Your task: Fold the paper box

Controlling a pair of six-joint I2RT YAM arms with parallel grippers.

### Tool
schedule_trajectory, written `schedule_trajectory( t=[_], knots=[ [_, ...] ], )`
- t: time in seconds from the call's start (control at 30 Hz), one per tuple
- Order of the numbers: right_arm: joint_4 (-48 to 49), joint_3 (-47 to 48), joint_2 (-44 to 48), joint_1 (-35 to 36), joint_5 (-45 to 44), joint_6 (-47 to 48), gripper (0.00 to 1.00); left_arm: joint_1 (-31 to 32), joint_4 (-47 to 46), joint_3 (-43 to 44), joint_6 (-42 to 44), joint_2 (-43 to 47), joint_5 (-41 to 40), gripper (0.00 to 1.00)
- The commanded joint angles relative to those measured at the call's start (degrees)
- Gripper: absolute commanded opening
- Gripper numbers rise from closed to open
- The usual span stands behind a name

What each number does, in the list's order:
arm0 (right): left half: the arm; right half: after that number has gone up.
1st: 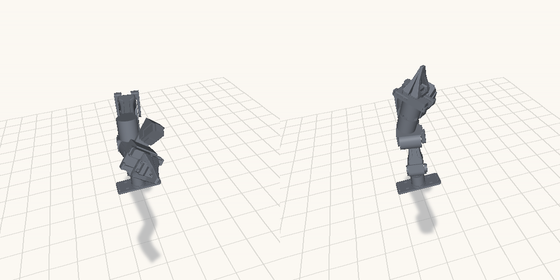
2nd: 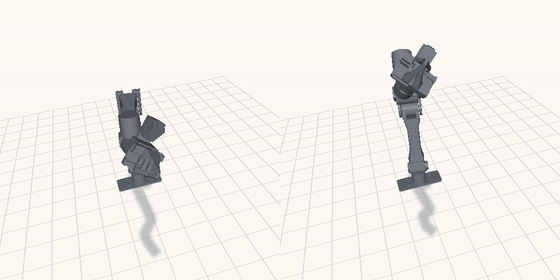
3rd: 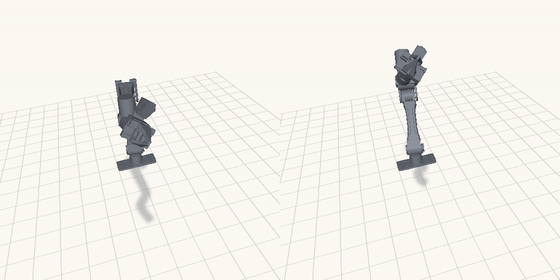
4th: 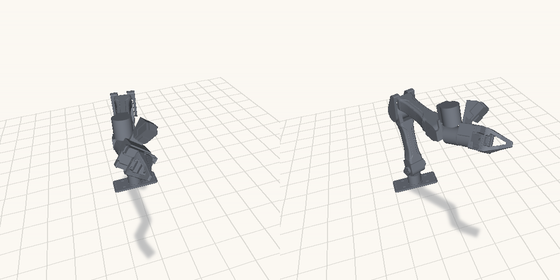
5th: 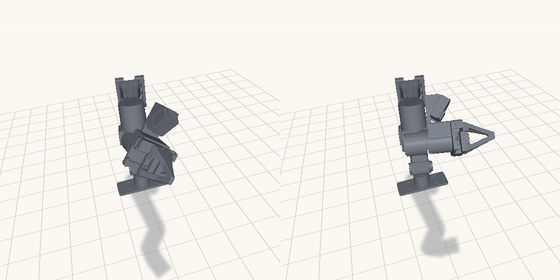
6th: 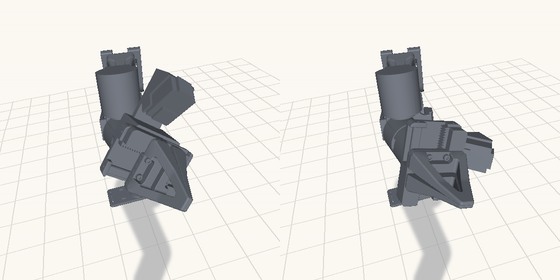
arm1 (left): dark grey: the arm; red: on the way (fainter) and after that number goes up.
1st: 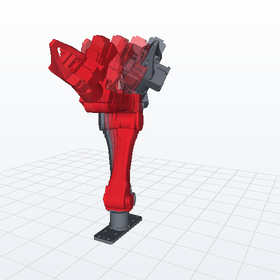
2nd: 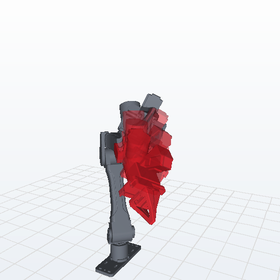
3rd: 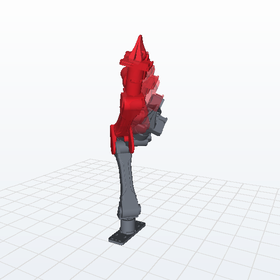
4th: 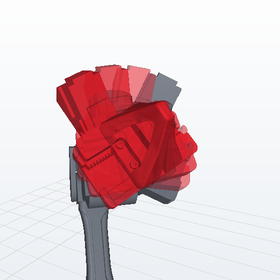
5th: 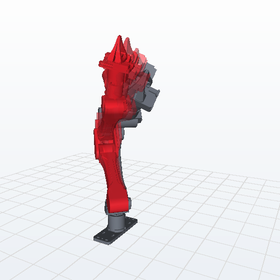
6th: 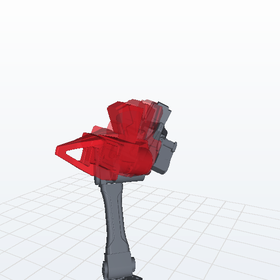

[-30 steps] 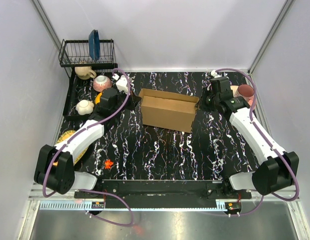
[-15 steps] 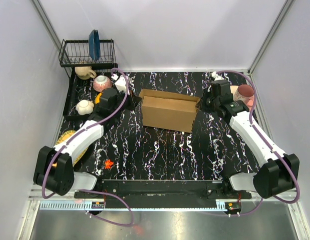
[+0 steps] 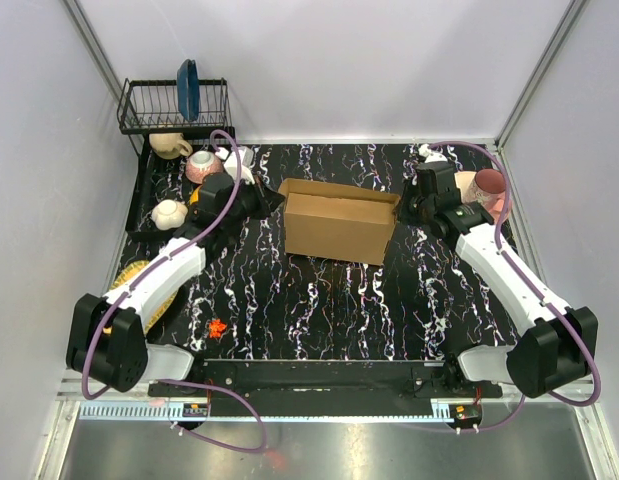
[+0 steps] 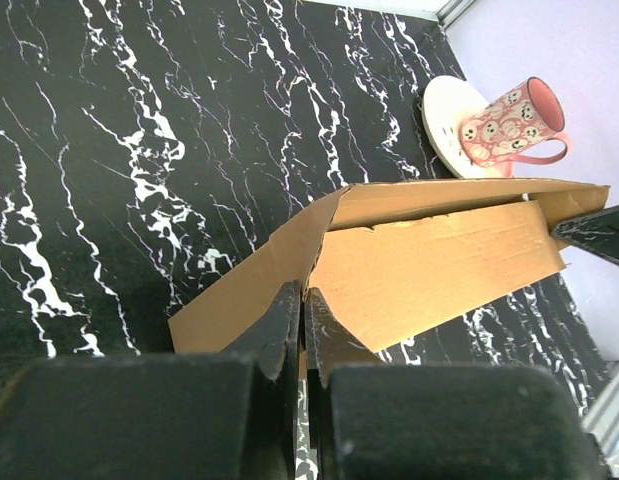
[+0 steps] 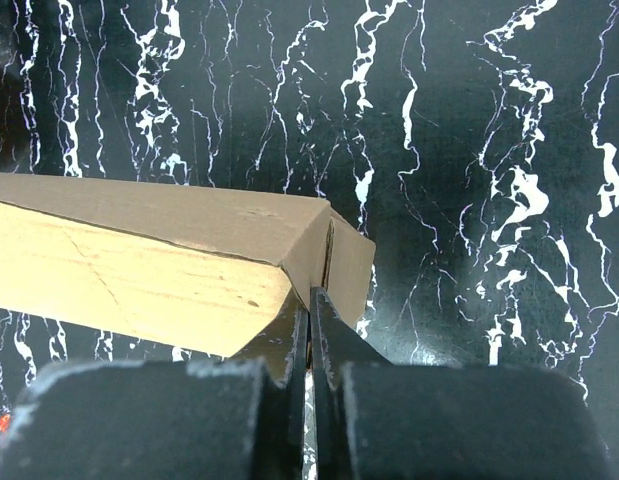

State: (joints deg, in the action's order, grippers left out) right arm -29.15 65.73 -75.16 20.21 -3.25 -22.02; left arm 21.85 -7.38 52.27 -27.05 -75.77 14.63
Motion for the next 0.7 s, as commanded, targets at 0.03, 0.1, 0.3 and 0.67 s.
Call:
schedule_trajectory(
  t=[0.03,0.1,0.3,0.67],
  knots=[
    [-5.75,-2.19,-1.22,1.59,-1.23,1.01,0.00,0.57,-0.27,3.01,-7.23,1.67,0.84,0.00],
    [-5.66,-2.28,-1.40,1.94,-1.67,1.28,0.00,0.57,0.34,3.36,-7.58,1.85,0.49,0.00],
    [-5.66,-2.80,-2.01,2.91,-3.96,2.07,0.00,-0.84,5.00,6.69,-10.65,1.33,2.05,0.00],
    [-5.39,-3.24,-2.80,3.61,-5.63,2.42,0.00,-1.98,7.55,8.20,-19.27,-1.84,8.48,0.00]
  ],
)
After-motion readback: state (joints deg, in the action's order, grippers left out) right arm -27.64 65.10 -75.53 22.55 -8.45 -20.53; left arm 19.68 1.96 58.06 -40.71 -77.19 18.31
